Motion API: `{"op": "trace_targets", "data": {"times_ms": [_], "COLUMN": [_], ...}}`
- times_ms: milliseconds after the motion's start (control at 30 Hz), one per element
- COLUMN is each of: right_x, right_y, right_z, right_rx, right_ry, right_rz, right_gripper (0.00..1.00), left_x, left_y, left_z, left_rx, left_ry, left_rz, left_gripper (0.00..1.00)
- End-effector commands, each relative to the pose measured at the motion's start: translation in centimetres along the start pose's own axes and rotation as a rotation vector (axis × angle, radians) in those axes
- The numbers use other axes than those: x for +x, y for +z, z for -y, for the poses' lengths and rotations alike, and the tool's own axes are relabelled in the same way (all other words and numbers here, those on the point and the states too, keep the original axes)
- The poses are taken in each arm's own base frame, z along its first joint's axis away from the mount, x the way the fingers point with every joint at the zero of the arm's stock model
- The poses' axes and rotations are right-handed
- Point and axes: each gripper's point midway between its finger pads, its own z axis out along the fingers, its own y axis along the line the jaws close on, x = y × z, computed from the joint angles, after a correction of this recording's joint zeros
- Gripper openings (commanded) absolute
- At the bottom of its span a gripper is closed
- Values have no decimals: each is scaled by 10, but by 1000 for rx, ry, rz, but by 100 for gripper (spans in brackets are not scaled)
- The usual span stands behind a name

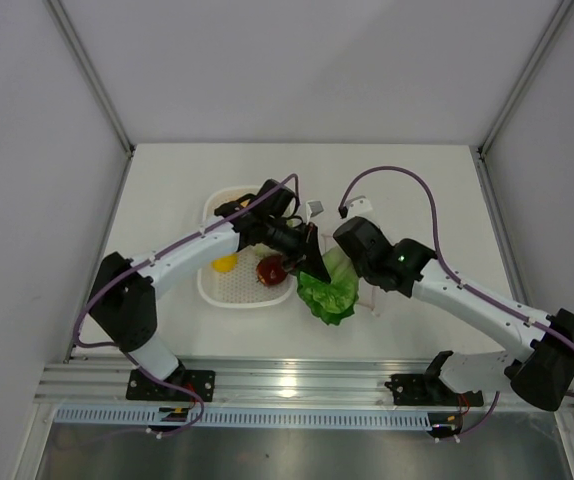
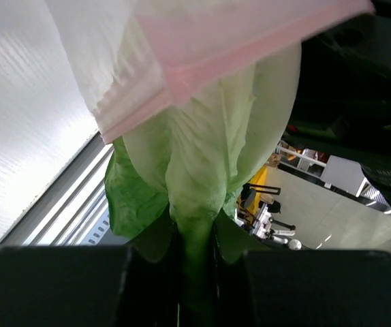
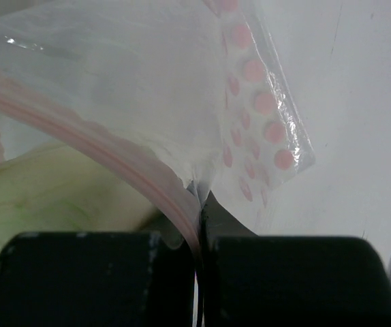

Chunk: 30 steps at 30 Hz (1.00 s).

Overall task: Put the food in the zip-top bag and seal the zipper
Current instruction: Place the fake vegetable in the zipper food storage bag.

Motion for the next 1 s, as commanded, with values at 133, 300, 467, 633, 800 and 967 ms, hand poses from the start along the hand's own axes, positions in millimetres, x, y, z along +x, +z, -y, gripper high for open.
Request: {"op": "trace_targets", "data": {"times_ms": [133,300,467,633,800,967], "right_x": [-5,-3,-4,-2,-8,-15], "right_y": [0,0,3,4,0,-4], "right_z": [-4,-5,-13,-26,-36,-49], "right_rx": [11,20,11,-45,-96,-140], "right_ry": [16,59,100,117,155,217], "right_rz": [32,25,3,-18,-21,-49], "right_gripper": [0,0,0,0,0,0], "left_x": [-32,-53,-64,-62,-65,-65], "left_y": [1,-6,-6,-1,-4,-1], "left_z": [-3,-1,20,44,22,28], "left_rx": [-10,4,74,176,55,15], "left_ry": [-164,-245,-249,-143,-175,-177], "left_rz": [163,335,409,346,444,567], "left_gripper": [1,1,0,1,1,1]}}
